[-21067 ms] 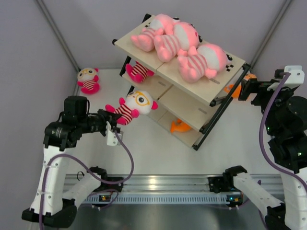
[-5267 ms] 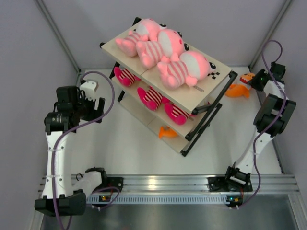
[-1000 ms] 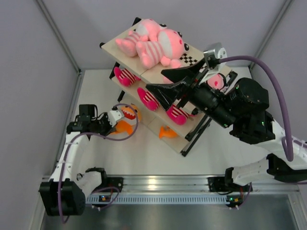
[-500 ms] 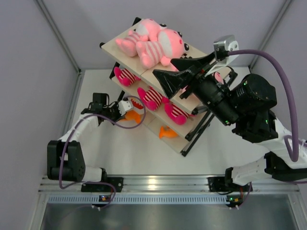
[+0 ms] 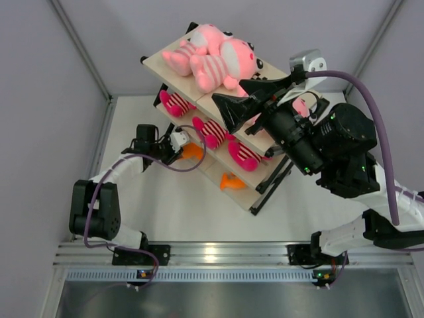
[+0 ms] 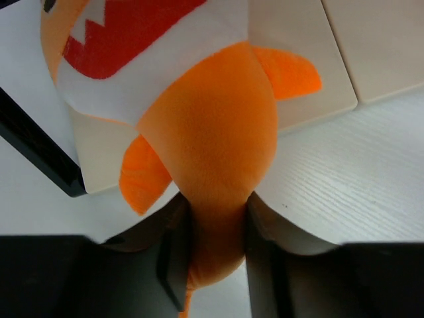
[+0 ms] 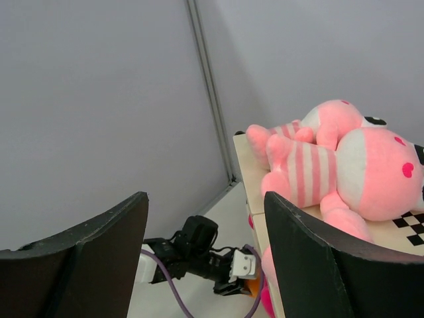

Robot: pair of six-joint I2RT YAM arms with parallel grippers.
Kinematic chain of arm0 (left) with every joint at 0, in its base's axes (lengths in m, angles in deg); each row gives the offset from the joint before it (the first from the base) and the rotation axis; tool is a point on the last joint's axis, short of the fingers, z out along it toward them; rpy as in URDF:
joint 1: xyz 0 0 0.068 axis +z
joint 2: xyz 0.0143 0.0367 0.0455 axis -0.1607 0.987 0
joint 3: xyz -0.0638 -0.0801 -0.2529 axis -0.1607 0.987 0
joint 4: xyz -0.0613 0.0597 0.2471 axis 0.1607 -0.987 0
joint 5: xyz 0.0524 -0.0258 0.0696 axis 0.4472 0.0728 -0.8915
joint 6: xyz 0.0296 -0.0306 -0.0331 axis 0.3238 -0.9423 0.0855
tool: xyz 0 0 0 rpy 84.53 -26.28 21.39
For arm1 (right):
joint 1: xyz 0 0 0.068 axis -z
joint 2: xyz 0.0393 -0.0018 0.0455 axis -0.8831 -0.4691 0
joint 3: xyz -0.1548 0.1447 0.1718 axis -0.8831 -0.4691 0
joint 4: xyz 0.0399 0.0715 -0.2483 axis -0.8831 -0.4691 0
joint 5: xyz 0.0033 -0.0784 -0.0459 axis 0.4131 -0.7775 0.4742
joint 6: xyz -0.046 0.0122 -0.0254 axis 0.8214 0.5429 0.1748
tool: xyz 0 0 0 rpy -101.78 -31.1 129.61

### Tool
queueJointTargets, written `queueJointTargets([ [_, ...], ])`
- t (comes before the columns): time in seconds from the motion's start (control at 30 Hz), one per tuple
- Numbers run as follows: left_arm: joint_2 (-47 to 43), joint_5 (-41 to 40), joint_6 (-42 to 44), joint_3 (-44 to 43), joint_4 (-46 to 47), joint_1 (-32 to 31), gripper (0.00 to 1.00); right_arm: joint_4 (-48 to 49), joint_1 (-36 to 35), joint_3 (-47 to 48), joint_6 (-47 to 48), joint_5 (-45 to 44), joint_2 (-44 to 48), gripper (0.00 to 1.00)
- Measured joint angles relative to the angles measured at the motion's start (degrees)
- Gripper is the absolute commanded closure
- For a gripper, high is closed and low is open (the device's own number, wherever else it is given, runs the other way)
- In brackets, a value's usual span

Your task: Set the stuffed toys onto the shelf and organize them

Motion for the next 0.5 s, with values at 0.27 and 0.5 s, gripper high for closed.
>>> queueJointTargets([
  [0.27,0.7,-0.4,-6.3,0.5,4.5,-0.6,0.39,0.3,-0.6,-0.3,0.9,-1.6,0.2,0.29],
  [0.5,-1.6,-1.2,-6.7,2.1,5.2,-0.6,0.34,0.4,-1.4,-1.4,0.9,-2.4,1.5,0.29],
])
